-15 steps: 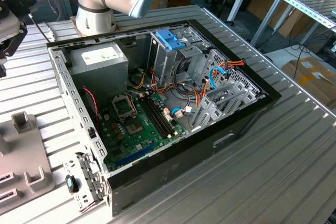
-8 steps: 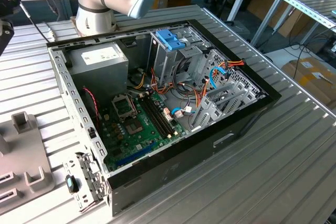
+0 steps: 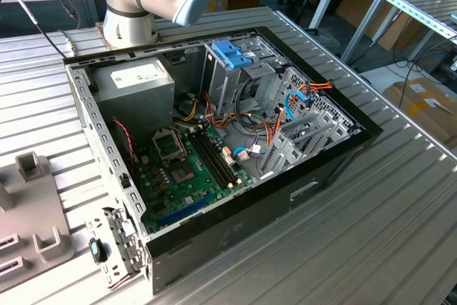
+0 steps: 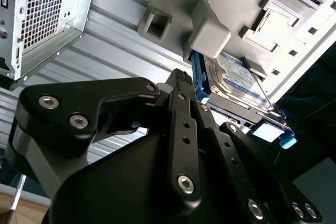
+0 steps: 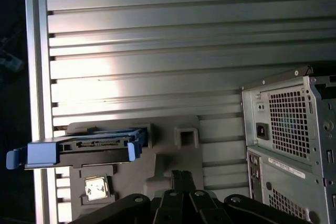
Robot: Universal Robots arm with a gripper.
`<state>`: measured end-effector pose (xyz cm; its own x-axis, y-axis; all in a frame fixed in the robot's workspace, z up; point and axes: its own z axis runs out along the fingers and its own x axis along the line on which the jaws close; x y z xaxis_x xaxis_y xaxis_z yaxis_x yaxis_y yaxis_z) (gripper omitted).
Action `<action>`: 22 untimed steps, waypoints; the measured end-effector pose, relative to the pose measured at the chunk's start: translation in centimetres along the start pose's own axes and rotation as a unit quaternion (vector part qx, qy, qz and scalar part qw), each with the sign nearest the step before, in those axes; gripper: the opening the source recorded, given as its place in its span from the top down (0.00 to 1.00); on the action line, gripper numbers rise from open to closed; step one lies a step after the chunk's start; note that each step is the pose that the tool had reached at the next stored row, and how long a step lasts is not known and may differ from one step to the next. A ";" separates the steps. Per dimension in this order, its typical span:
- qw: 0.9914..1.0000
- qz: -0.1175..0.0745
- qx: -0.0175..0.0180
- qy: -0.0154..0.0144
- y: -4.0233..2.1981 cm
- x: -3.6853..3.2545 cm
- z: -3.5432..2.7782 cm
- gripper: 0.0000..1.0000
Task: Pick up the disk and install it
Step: 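Reach for the disk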
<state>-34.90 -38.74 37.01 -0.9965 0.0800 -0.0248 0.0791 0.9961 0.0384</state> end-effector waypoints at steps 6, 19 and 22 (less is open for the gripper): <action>1.000 0.001 0.002 0.000 0.24 2.37 0.14 0.89; 1.000 0.002 0.005 -0.001 0.77 5.53 0.35 0.89; 1.000 0.002 0.005 -0.001 0.80 5.67 0.36 0.89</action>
<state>-40.48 -37.48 36.54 -0.9961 0.0843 -0.0257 0.0836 0.9961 0.0286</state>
